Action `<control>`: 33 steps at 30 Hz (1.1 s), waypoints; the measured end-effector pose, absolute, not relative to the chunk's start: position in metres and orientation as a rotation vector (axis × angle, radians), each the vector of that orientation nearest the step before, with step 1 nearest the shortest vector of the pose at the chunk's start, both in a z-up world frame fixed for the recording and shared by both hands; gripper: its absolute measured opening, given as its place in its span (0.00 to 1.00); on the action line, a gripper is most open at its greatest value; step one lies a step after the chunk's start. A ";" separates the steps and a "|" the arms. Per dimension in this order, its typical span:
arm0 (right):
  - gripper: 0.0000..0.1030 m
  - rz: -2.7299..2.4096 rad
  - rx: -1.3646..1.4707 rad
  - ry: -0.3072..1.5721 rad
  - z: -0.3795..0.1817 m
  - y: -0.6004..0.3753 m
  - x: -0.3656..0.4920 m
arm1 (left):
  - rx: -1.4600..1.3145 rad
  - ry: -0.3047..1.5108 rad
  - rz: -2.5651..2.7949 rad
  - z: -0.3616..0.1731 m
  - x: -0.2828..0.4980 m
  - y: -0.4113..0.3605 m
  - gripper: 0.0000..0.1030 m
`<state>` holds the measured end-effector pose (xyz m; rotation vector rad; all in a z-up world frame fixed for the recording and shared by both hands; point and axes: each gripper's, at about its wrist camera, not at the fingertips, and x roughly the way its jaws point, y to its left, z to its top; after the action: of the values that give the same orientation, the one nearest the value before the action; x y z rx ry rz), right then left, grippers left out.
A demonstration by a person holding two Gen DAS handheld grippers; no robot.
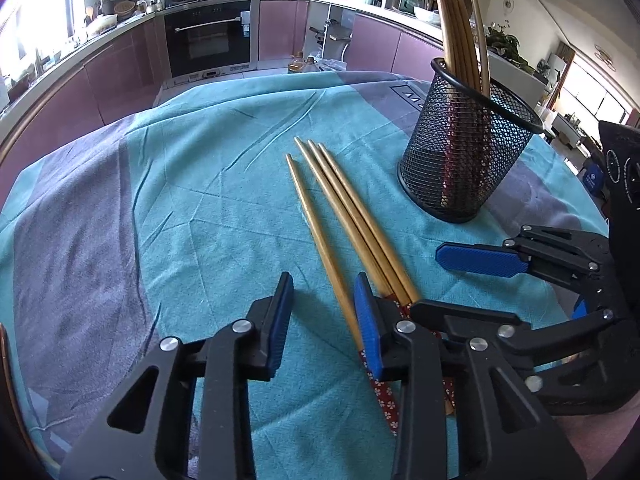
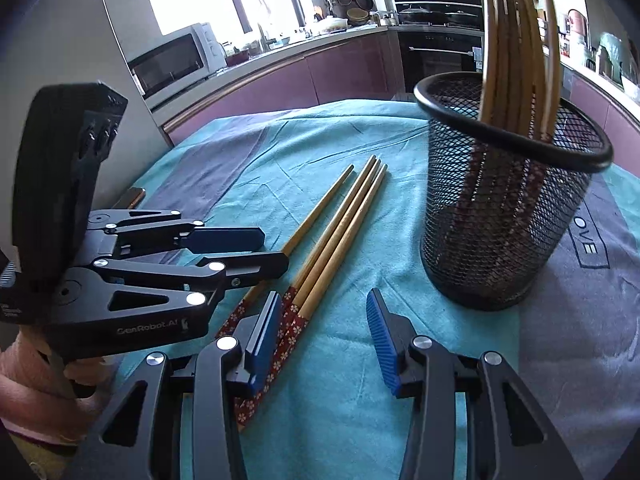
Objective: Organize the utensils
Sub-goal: 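Move both grippers back down to the remaining chopsticks, then close the left gripper on a chopstick while the right gripper grasps another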
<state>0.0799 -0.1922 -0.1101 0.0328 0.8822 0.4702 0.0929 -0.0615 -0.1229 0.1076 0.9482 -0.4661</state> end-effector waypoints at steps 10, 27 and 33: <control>0.25 0.444 0.031 0.903 -0.111 -0.198 0.082 | 0.090 0.952 -0.475 -0.125 0.095 -0.058 0.28; 0.23 0.335 -0.050 0.894 -0.111 -0.182 0.104 | 0.116 0.954 -0.473 -0.127 0.116 -0.070 0.23; 0.06 0.313 0.026 0.894 -0.110 -0.193 0.108 | 0.072 0.968 -0.446 -0.128 0.124 -0.068 0.12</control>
<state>0.1084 -0.1931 -0.1100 0.0259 0.8937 0.3130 0.1236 -0.0676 -0.1281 0.0722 0.9679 -0.4458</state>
